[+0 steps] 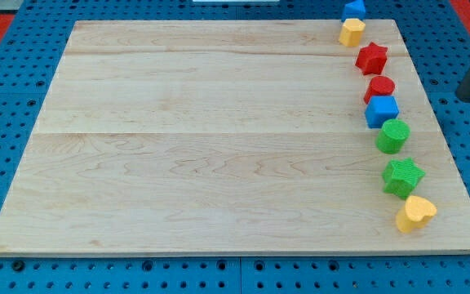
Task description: Move the red star left and down a bit
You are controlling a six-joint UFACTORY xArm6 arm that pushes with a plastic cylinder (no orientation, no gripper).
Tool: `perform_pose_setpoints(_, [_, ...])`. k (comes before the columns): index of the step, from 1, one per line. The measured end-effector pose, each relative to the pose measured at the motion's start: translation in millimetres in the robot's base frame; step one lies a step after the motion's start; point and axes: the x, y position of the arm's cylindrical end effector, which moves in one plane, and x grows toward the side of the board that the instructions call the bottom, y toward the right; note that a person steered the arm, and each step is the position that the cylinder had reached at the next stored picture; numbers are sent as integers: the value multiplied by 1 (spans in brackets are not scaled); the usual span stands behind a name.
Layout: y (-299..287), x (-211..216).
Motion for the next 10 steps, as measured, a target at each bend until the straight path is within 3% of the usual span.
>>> perform_pose_setpoints(2, [-2,-47])
perform_pose_setpoints(3, [-40,-56])
perform_pose_setpoints(5, [-40,-68])
perform_pose_setpoints(6, [-38,-98])
perform_pose_setpoints(7, [-69,-106])
perform_pose_setpoints(9, [-160,-85])
perform_pose_setpoints(10, [-137,-69])
